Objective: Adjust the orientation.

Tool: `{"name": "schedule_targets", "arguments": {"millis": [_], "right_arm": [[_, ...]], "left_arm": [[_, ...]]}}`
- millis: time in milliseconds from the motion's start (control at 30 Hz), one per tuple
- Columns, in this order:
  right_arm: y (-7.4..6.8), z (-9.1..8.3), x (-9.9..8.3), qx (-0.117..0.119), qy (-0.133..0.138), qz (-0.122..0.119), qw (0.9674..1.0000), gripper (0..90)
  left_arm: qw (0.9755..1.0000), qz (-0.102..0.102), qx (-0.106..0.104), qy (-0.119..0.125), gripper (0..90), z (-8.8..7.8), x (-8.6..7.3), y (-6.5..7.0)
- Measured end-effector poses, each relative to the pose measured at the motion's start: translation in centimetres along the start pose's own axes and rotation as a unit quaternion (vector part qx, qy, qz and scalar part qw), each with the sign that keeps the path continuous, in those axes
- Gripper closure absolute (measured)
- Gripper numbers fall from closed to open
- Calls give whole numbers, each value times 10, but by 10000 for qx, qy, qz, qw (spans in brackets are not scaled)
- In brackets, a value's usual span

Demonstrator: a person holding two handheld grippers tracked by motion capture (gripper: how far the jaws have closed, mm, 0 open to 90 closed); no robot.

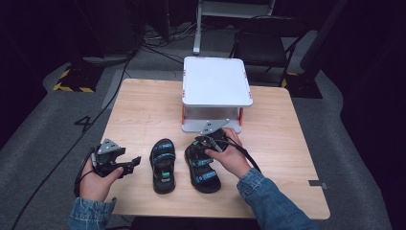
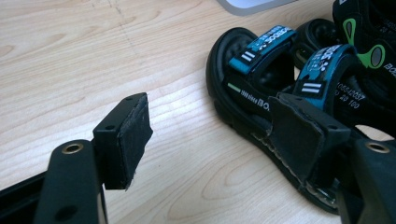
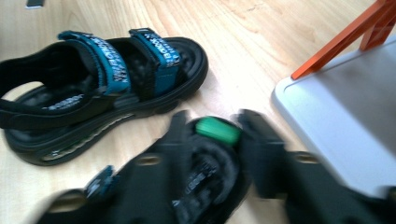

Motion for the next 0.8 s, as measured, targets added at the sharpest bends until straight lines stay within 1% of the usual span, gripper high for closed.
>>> {"name": "schedule_targets", "arguments": {"millis": [67,100,133,167,233,267,300,333,400,433,467,500,533,633,700,733,800], "right_arm": [[2,-1,2,-33,36,-16,10000,748],[2,-3,3,-46,38,63,10000,781],[3,-4,3,-74,26,67,9999,821],[3,-4,3,-109,12,56,9999,830],[6,-9,1,-295,-66,28,9995,842],[8,-12,-1,-368,-80,17,9993,843],[8,-12,-1,-368,-80,17,9993,843],[12,-22,-5,-473,-73,116,9988,845],[15,-32,-12,-558,-47,273,9981,844],[15,-32,-12,-558,-47,273,9981,844],[18,-49,-24,-730,-158,398,9964,844],[18,-49,-24,-730,-158,398,9964,844],[16,-64,-37,-789,-275,538,9951,842],[10,-84,-55,-727,-348,800,9935,841],[0,-98,-67,-604,-352,999,9925,845],[-4,-102,-70,-596,-378,1008,9924,846],[-16,-112,-77,-435,-441,1066,9924,848]], "left_arm": [[10000,-22,9,-11,292,-1,-1,-2],[10000,-22,9,-11,292,-1,-1,-2],[10000,-41,14,3,292,-1,-1,-2],[10000,-26,11,0,292,0,-1,-2],[10000,-9,11,8,292,0,0,-2],[10000,-7,-35,-9,292,1,1,1],[10000,-7,-35,-9,292,1,1,1],[10000,19,-53,3,292,3,3,2],[9999,50,-87,-13,292,5,5,4],[9999,50,-87,-13,292,5,5,4],[9999,71,-113,8,292,7,8,6],[9999,98,-126,0,292,8,9,7],[9998,101,-162,18,292,9,12,9],[9998,106,-156,46,290,10,16,8],[9998,80,-156,45,287,11,17,7],[9998,76,-145,60,287,12,19,8],[9998,101,-168,48,287,14,20,10]]}}
Point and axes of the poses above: each handheld gripper's, and its own axes: z roughly forward along the jaws, x roughly out of its top, y roughly to its right, the point moved 8 cm from there along z, roughly forward along the jaws, and after that the axes turned 11 degrees about x, right-handed, at the moved point
